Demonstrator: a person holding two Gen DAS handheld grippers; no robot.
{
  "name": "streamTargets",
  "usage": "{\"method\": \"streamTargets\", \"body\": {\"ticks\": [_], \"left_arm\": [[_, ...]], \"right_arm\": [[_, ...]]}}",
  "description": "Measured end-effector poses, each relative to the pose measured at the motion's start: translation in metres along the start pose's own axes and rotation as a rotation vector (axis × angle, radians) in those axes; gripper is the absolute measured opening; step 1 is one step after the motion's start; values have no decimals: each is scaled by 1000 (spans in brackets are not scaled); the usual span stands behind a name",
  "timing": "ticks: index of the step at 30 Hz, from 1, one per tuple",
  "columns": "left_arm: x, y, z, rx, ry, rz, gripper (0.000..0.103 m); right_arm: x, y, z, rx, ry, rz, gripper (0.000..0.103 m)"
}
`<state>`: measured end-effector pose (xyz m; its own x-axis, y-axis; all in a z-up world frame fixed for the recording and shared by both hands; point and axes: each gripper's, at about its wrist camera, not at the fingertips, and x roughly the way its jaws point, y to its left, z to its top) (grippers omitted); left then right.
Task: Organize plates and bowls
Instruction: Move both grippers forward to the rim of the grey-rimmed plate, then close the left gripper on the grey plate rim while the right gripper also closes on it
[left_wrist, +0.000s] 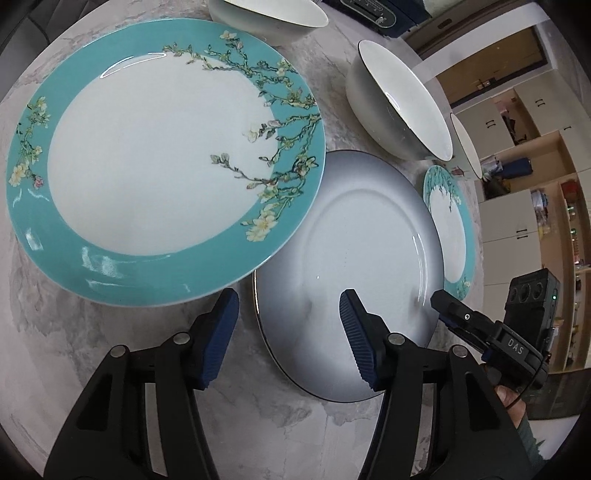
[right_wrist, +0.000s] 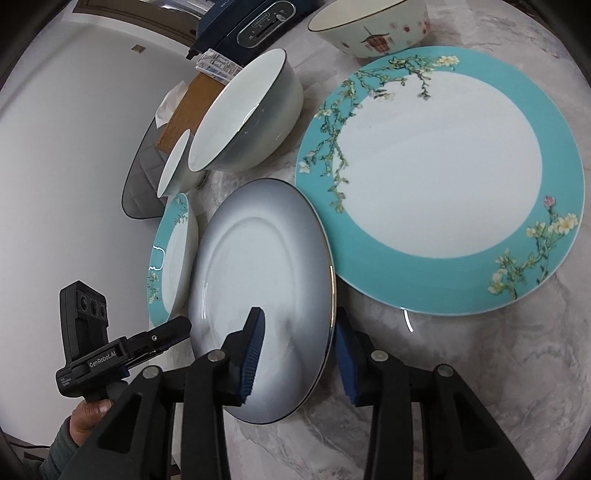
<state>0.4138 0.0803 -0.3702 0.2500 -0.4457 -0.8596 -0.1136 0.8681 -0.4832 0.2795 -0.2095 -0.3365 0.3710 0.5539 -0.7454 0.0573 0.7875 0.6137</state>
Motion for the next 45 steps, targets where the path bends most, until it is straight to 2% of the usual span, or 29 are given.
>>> {"method": "streamTargets", "body": {"ticks": [4,7,11,14,16,18,19,21,24,27,29,31,34,38,45], "left_arm": [[0,-2,4,36,-27,-5,55],[-2,-3,5,58,-20,-21,55],[-1,1,8,28,-13,-55,55],[-3,7,9,9,-1,-83,53],[-4,9,11,7,13,-90,53],[-2,12,12,-15,24,-114,53],[-2,16,13,-31,25,-132,53],[-5,26,12,-58,27,-167,53],[-6,27,13,-61,38,-166,53],[-8,29,13,-77,45,-162,53],[-7,28,13,-78,45,-143,47],[-4,28,13,-58,49,-76,14],[-4,39,11,-97,56,-119,12],[-7,38,8,-68,63,-93,12],[-1,35,6,-82,73,-122,11]], "right_arm": [[-2,-6,-2,5,-18,49,41],[2,-4,1,-18,-5,107,56],[4,-3,6,-1,6,197,79],[4,-1,6,-19,18,204,79],[4,0,6,-22,19,199,76],[3,-3,8,-6,21,192,62],[3,-5,8,1,21,185,58],[3,-13,9,26,12,171,38],[5,-26,11,86,14,162,16],[7,-33,12,115,19,184,15],[7,-32,12,95,17,175,15],[4,-33,11,98,12,184,16],[-1,-39,10,112,7,207,16],[-4,-42,10,108,13,206,16],[-3,-40,3,98,35,211,15]]}}
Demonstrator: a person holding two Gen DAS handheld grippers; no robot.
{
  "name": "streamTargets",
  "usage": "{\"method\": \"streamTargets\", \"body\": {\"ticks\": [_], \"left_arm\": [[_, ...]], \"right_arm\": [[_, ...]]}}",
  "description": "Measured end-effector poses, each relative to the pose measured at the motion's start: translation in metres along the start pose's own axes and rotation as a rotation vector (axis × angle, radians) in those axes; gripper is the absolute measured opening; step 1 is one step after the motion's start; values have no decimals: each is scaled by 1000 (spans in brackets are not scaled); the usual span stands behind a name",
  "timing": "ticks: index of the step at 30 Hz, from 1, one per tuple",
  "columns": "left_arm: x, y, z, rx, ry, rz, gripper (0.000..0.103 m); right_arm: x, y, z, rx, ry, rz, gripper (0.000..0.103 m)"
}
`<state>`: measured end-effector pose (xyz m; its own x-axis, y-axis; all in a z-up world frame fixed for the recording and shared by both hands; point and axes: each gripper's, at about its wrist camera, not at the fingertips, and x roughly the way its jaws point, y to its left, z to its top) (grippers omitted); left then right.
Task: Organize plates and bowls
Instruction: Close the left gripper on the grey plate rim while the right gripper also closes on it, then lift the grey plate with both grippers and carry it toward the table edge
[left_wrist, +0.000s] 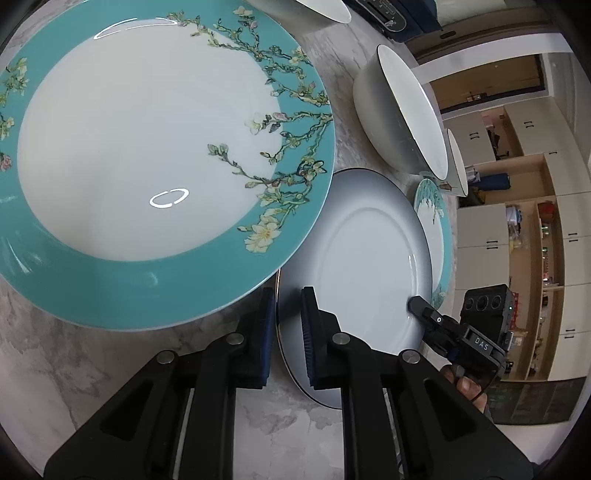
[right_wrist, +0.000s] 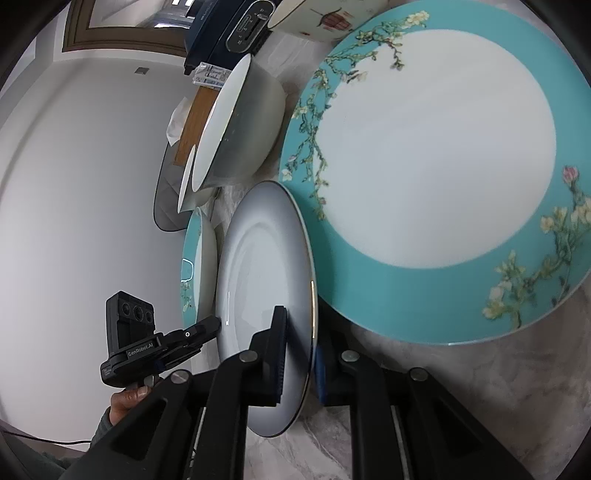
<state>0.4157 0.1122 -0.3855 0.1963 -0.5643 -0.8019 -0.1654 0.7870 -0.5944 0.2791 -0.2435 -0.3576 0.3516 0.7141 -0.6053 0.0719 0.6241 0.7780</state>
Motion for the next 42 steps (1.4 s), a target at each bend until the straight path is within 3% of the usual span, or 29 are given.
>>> {"method": "streamTargets", "body": {"ticks": [18,31,42], "left_arm": [[8,-2,-9,-24,-49,-81,9],[-1,-8,-14,24,-90,-76,9],[19,6,-17,-2,-32,-79,10]], "right_arm": [[2,11,11,-26,-38,40,14],[-2,23,8,-114,-52,25,14],[5,13,8,-94,-33,4,14]]}}
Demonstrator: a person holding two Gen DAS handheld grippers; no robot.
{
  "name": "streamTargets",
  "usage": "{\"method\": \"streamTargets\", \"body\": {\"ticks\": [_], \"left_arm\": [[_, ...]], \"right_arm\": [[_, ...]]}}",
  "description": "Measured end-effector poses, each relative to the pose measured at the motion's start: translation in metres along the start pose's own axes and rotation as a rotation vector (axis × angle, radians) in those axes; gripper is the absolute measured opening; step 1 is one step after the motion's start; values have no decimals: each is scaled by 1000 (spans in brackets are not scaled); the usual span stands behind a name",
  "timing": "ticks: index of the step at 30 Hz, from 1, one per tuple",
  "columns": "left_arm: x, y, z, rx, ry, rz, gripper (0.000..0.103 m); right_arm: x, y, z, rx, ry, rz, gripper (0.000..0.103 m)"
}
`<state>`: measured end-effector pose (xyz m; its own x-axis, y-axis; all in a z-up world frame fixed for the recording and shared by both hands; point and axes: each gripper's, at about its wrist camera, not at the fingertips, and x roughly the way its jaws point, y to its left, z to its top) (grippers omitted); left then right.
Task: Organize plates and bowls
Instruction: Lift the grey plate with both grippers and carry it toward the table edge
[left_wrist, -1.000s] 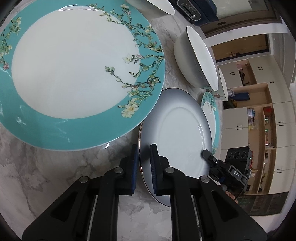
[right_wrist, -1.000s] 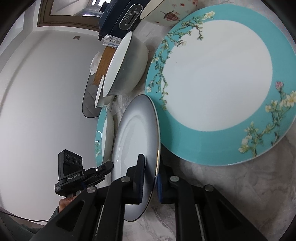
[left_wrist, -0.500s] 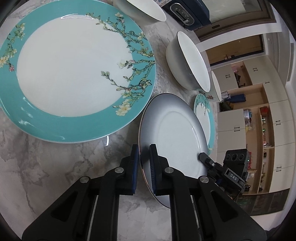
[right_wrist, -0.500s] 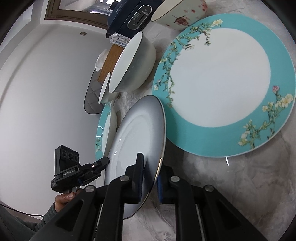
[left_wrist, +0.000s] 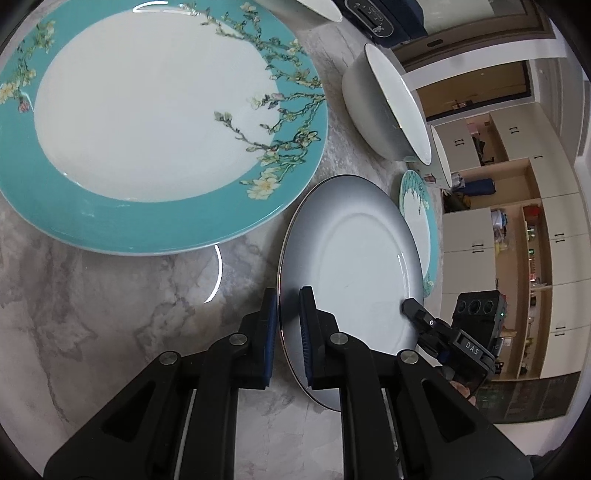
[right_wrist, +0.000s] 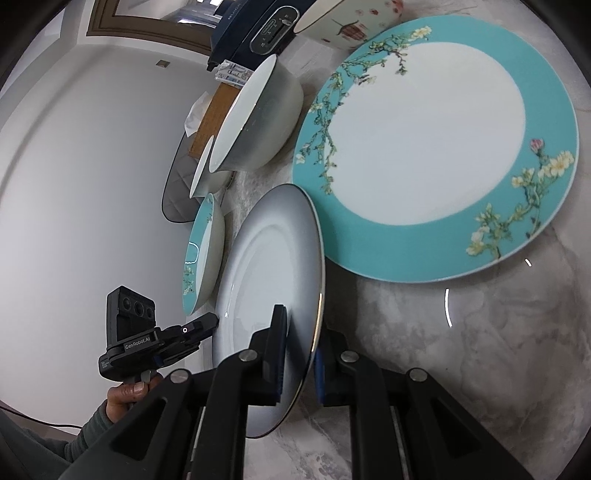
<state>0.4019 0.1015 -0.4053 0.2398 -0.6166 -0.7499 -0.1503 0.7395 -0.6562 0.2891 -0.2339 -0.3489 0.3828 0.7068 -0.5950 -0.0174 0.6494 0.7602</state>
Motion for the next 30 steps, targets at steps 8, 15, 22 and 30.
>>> {"method": "streamTargets", "body": {"ticks": [8,15,22,30], "left_arm": [[0,4,11,-11,-8,-14,15],[-11,-3,22,-5,-59,-55,63],[-1,-21,32,49,-15,-20,63],[9,-39,31,165,17,120,27]], "right_arm": [[2,-1,-3,-11,30,-1,21],[-15,-12,0,25,-24,30,32],[-9,-8,10,-5,24,30,32],[1,-3,8,-18,58,29,15]]}}
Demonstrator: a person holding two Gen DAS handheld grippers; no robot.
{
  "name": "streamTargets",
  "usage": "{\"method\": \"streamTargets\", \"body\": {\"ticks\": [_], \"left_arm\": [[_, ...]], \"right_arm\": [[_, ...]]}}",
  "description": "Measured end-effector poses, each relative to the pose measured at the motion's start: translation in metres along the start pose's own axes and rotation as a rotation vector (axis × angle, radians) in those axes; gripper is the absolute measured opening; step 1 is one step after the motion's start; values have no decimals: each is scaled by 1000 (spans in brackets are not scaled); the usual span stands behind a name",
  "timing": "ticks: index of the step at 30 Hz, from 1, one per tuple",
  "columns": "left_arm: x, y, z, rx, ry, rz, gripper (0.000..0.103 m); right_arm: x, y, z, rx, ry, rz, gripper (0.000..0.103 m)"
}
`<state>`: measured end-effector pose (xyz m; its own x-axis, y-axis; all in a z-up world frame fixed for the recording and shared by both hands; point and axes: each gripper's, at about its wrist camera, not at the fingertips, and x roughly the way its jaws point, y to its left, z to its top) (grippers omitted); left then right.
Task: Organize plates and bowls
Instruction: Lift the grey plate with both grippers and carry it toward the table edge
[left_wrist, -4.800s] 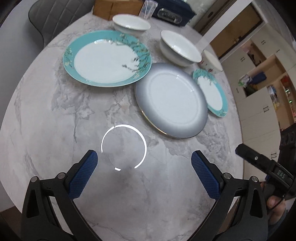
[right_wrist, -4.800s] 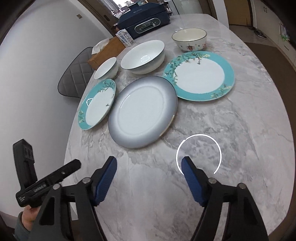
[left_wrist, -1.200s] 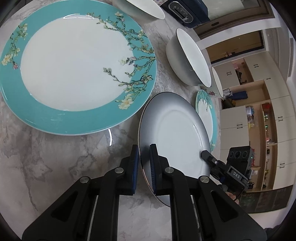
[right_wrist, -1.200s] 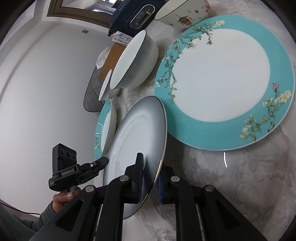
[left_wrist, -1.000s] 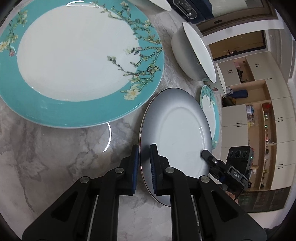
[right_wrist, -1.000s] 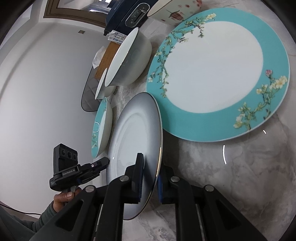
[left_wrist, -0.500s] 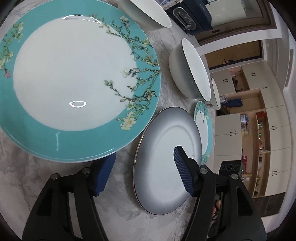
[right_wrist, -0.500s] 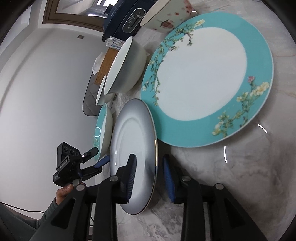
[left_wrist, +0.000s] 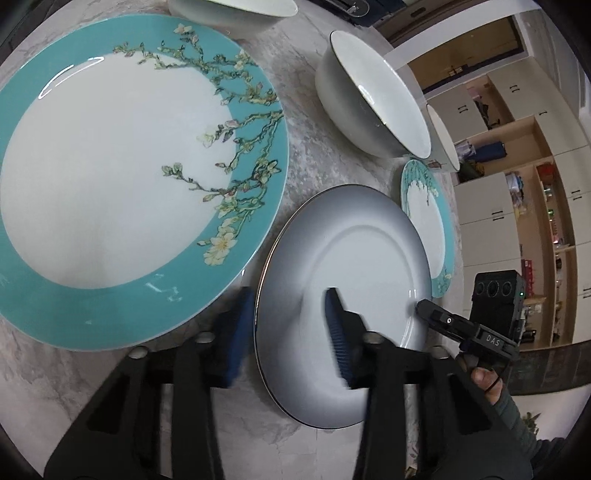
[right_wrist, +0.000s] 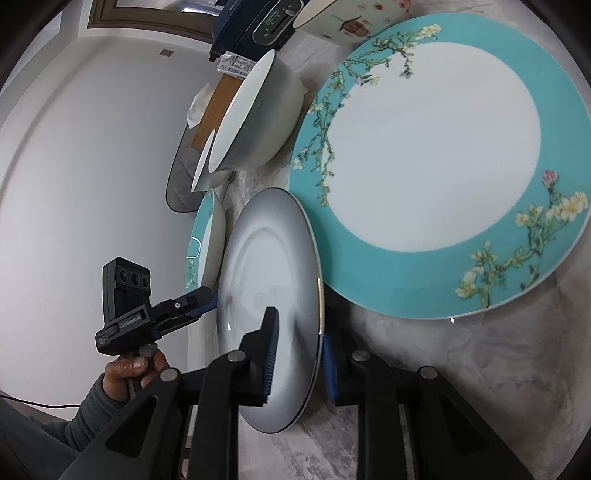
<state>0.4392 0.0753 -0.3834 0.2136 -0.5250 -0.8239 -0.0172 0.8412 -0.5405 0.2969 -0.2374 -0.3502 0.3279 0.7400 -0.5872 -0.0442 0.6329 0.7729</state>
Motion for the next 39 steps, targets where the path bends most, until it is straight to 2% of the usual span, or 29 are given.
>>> {"method": "streamTargets", "body": {"ticks": [1,2,4,7,18,39], "left_arm": [[1,3,1,-5,4,3,17],[0,7,1,-7,7,6,15],[0,12,2,-5,25,-11,15],[-3,9,3,41,62,14,15],[3,10,5,52,140,-13,14],[-10,-1,-13,41,58,-61,10]], "right_arm": [[0,-3,0,12,-2,3,15],[2,-3,0,20,-5,9,13],[1,-3,-1,15,0,9,15],[-2,-3,-2,14,6,9,15],[-7,0,-5,-16,2,-12,16],[-16,14,-14,-50,-26,-67,18]]}}
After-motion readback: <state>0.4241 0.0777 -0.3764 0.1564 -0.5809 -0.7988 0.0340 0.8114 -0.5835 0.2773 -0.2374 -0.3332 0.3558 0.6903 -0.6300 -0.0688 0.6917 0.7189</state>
